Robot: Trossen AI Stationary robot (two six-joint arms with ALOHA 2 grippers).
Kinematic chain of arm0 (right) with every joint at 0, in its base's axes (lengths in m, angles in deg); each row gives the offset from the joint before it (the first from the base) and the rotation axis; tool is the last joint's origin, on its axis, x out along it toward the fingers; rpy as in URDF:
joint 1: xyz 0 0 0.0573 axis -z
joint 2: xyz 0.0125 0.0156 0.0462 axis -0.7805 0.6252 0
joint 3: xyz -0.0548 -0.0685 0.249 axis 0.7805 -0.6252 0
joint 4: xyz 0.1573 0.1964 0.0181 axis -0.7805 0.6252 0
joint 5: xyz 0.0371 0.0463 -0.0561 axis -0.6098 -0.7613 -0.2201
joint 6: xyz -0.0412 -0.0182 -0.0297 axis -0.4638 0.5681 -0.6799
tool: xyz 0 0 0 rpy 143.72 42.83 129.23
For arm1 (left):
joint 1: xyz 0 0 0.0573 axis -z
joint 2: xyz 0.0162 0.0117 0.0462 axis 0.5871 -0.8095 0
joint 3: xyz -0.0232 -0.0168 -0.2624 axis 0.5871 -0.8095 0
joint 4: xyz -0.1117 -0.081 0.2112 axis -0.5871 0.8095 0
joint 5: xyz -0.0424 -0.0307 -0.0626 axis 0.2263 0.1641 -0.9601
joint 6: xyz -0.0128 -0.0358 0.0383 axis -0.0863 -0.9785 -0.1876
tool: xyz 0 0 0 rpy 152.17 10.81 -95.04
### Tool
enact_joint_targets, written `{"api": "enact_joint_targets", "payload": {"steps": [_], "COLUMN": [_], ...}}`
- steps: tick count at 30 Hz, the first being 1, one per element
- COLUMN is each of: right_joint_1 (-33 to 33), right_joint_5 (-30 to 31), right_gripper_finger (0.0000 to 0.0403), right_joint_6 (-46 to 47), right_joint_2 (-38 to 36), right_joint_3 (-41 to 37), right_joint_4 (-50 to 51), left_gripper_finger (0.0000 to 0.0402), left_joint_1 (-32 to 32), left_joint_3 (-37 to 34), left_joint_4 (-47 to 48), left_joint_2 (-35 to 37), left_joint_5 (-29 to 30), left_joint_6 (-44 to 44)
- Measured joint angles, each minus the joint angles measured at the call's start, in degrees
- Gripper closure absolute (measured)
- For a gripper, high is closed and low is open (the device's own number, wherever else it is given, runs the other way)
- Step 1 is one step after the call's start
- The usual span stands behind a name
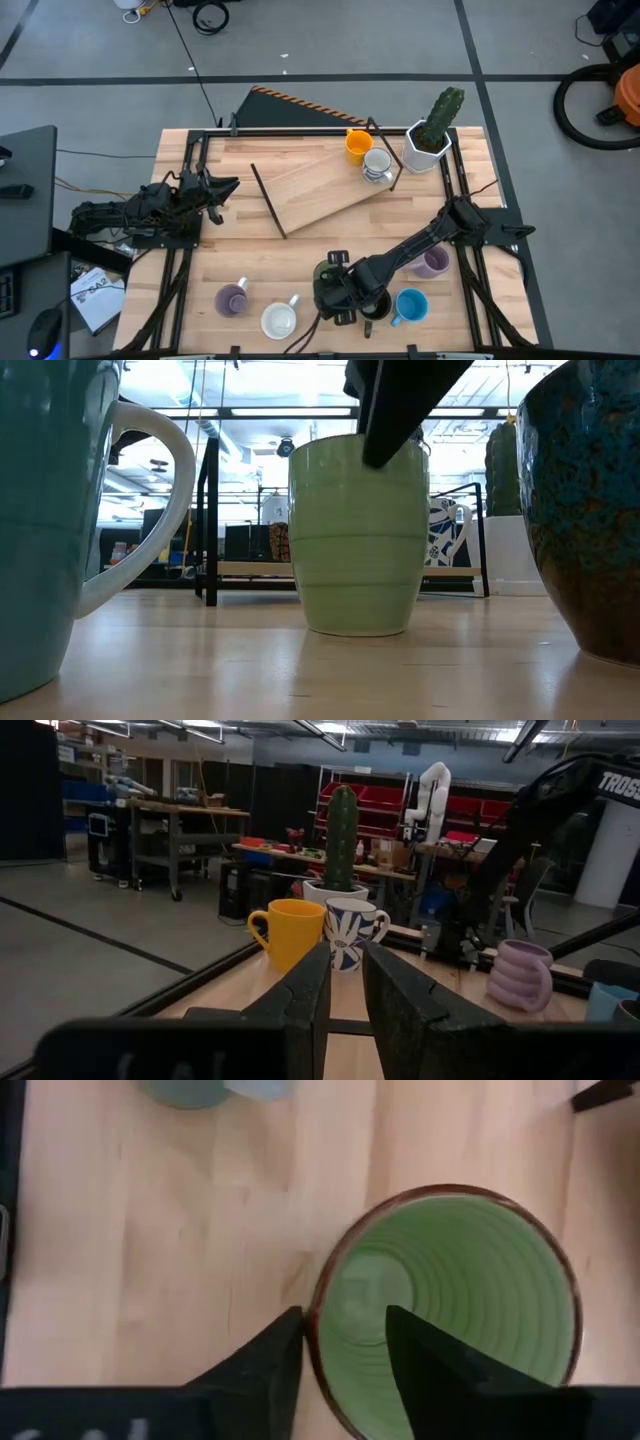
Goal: Place coffee mugs
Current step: Put the green mug on the shelf
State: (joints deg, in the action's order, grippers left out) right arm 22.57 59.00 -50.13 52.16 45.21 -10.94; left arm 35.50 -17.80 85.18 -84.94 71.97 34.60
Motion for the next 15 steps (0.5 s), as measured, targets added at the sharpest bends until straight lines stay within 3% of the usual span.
{"api": "enact_joint_targets", "payload": {"steps": [8, 15], "right_joint_1": [1.46, 3.65], "right_joint_5": [-3.61, -4.19], "right_gripper_finger": [0.0377, 0.0372], "right_joint_6": [-7.77, -15.12], "right_joint_2": [-0.18, -0.56], "right_joint_3": [0.02, 2.53], "right_joint_4": [3.87, 16.70], "left_gripper_finger": [0.0333, 0.0333], "left_joint_1": [0.00, 0.00], "left_joint_3": [0.00, 0.00], "left_joint_4": [0.30, 0.32], "left_joint_2": [0.00, 0.00], "left_joint_5": [0.00, 0.00], "left_joint_6": [-0.02, 0.05]}}
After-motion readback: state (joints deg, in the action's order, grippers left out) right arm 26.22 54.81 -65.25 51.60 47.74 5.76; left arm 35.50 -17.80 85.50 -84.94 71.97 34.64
